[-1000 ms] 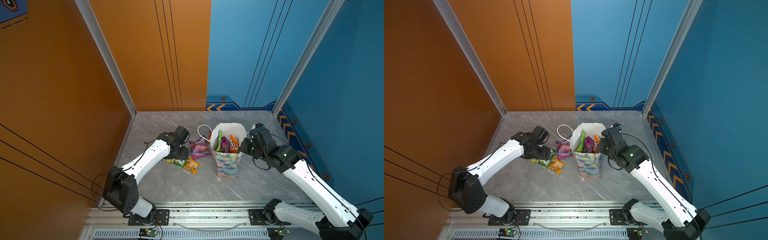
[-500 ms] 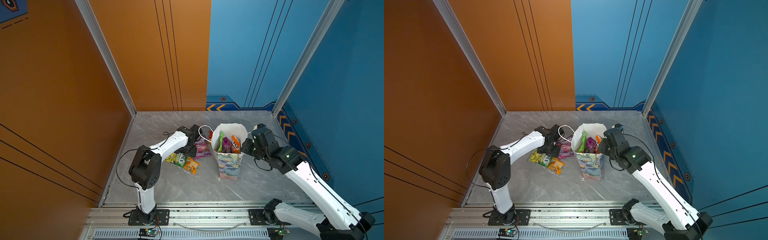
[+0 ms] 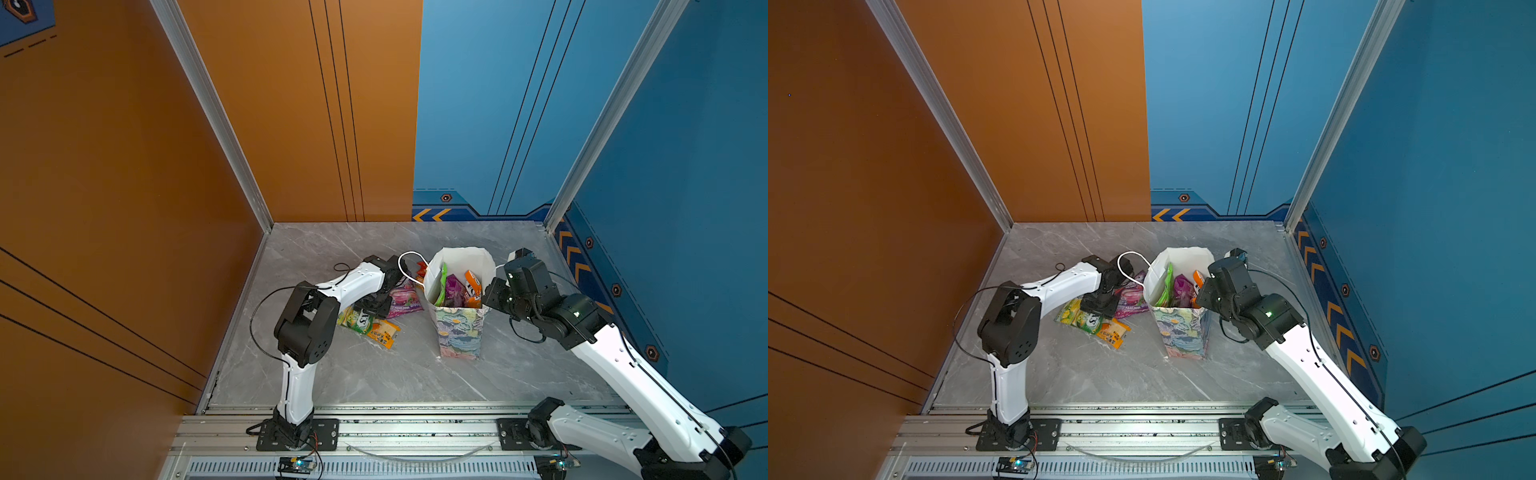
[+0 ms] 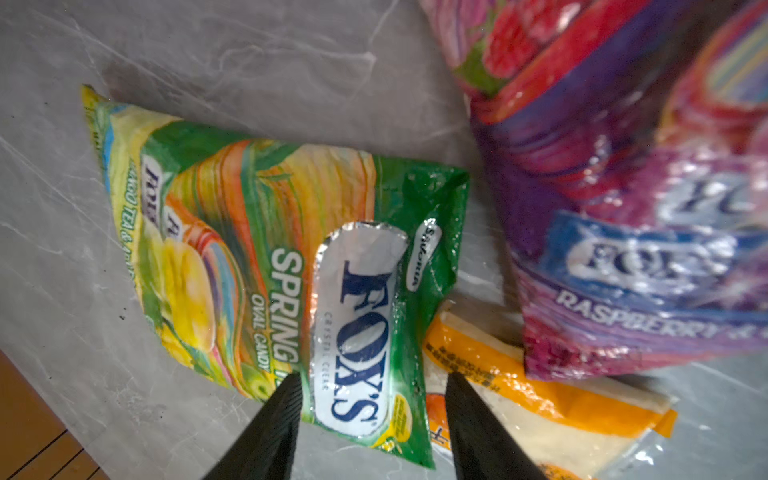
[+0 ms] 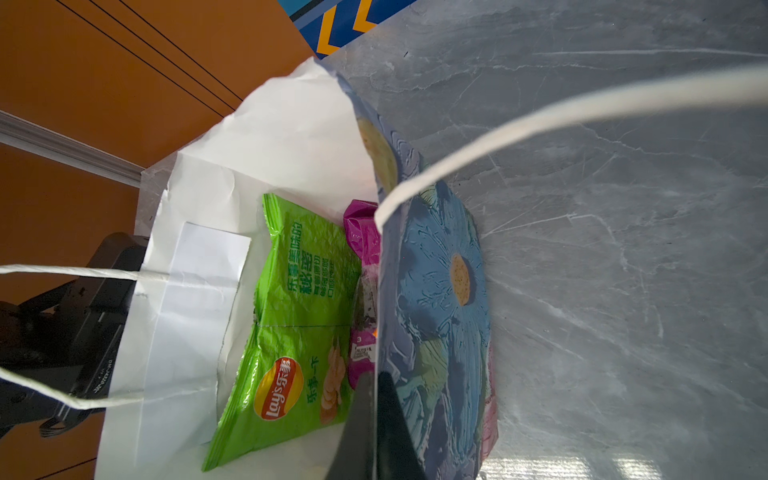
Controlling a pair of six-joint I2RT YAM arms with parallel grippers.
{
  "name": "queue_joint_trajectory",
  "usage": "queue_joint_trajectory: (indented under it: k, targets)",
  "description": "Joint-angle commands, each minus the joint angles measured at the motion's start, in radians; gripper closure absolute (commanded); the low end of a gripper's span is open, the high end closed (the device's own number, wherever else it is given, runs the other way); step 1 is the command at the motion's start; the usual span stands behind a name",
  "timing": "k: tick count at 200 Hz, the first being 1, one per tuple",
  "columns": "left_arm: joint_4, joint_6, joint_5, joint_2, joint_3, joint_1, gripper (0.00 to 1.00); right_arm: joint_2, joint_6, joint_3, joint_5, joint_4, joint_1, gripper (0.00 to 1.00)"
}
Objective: Place the snacks into the paper bag
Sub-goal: 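Lower the left gripper and pinch the Spring Tea bag's edge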
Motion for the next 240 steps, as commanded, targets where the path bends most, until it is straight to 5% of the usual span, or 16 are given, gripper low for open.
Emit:
queue_joint_trajectory:
  k: [1, 84, 157, 240]
  targets:
    - [-0.027, -0.014, -0.031, 0.032, 0.016, 0.009, 0.45, -0.024, -0.015, -0.004, 0.006, 0.047, -0.007, 1.00]
    - [-0.001, -0.024, -0.031, 0.064, 0.010, 0.034, 0.48, -0.024, -0.013, -0.015, -0.001, 0.050, -0.006, 1.00]
    - [0.052, -0.051, -0.022, 0.042, -0.033, 0.066, 0.71, -0.019, -0.011, -0.018, -0.008, 0.054, -0.006, 1.00]
    - [0.074, -0.046, 0.009, 0.085, -0.055, 0.085, 0.68, -0.020, -0.011, -0.005, -0.002, 0.047, -0.002, 1.00]
